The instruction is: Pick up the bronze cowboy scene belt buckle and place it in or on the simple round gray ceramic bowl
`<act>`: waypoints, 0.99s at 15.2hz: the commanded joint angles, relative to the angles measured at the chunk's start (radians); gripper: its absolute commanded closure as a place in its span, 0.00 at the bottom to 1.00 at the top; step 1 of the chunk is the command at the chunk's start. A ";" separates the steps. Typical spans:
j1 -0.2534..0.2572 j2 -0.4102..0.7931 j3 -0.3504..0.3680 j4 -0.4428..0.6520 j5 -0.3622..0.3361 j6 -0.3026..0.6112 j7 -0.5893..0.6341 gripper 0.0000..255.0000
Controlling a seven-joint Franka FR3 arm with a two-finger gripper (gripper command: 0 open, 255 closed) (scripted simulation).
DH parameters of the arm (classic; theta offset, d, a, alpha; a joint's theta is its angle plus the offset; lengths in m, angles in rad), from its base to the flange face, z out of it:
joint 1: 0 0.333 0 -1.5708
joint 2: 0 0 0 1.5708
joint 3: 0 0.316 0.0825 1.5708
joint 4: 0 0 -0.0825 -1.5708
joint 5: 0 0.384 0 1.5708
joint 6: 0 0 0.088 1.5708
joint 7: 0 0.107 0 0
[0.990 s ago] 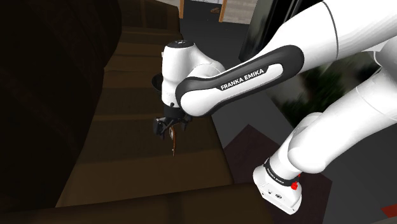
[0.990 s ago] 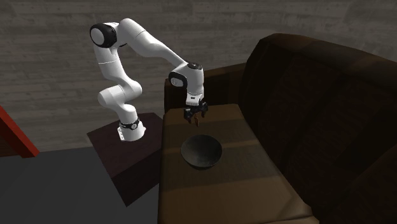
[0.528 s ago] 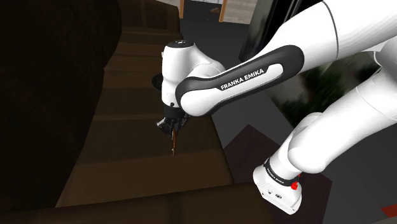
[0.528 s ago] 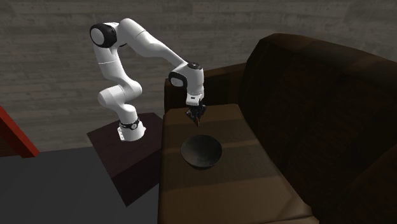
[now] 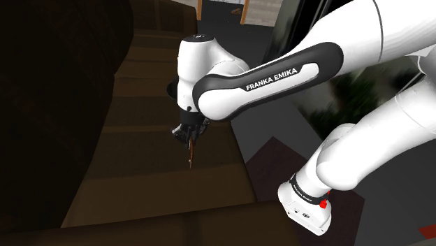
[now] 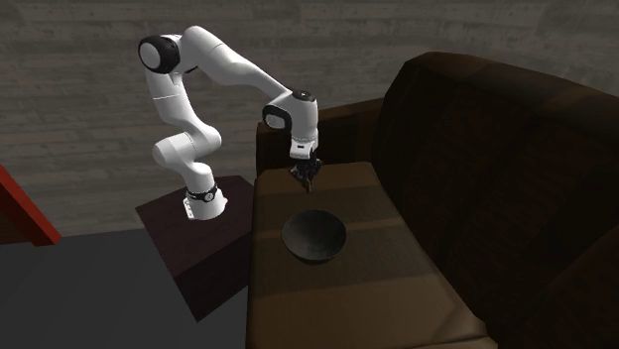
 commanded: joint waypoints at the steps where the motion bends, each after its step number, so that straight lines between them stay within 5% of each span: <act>1: 0.001 -0.017 -0.004 0.013 0.005 -0.029 -0.002 1.00; 15: 0.001 -0.096 -0.036 0.138 0.015 -0.229 -0.008 1.00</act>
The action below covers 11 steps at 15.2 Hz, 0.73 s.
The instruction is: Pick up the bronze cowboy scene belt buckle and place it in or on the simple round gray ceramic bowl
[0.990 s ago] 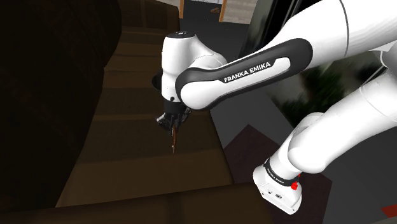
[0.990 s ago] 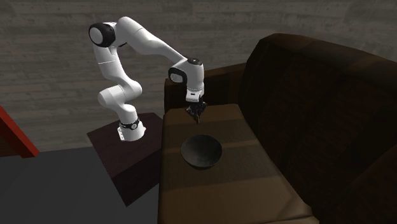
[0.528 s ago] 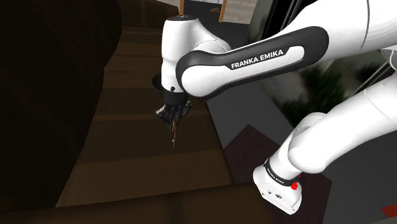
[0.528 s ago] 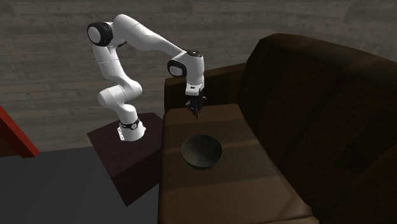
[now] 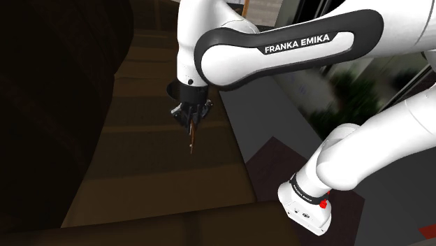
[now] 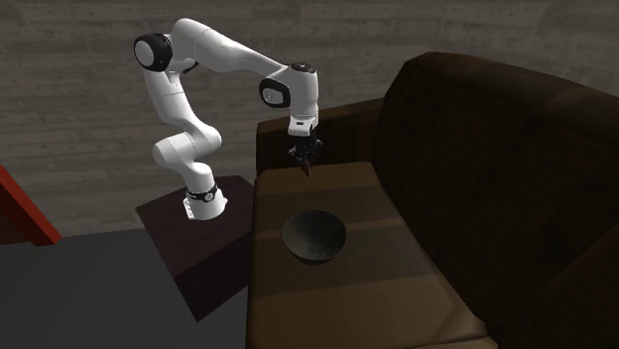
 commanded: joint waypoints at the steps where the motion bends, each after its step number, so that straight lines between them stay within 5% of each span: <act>1: 0.000 -0.007 -0.003 0.021 0.000 -0.028 0.002 1.00; 11: -0.004 -0.029 -0.021 0.136 -0.005 -0.164 0.008 1.00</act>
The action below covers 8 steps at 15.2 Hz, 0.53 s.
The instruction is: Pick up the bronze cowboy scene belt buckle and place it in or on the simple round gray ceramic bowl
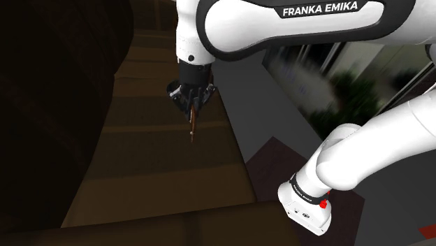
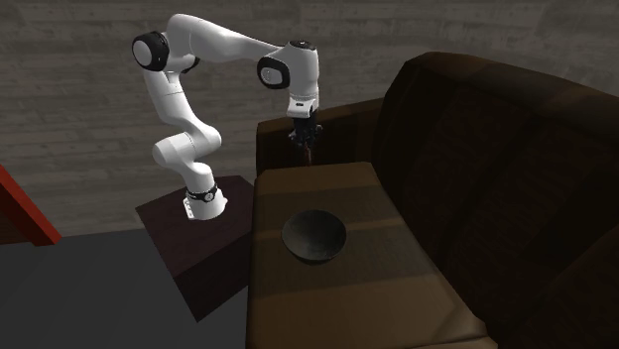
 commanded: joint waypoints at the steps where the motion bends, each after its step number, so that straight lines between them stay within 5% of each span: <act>1: -0.002 -0.002 -0.004 0.029 -0.002 -0.031 0.001 1.00; 8: -0.054 0.096 -0.055 0.128 -0.058 -0.049 -0.074 1.00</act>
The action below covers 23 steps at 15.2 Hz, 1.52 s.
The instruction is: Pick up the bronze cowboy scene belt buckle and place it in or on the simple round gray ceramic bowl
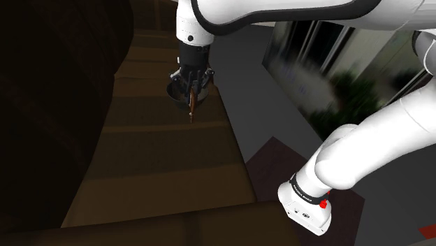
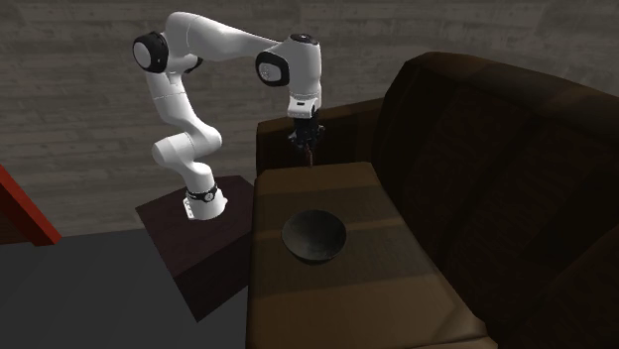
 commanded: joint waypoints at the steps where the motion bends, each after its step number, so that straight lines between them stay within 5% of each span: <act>1: -0.020 0.046 -0.018 0.042 -0.023 -0.002 -0.028 1.00; 10: -0.093 0.272 -0.086 0.287 -0.116 -0.046 -0.138 1.00; 18: -0.130 0.526 -0.133 0.621 -0.190 -0.141 -0.219 1.00; 23: -0.133 0.519 -0.135 0.544 -0.188 -0.071 -0.223 1.00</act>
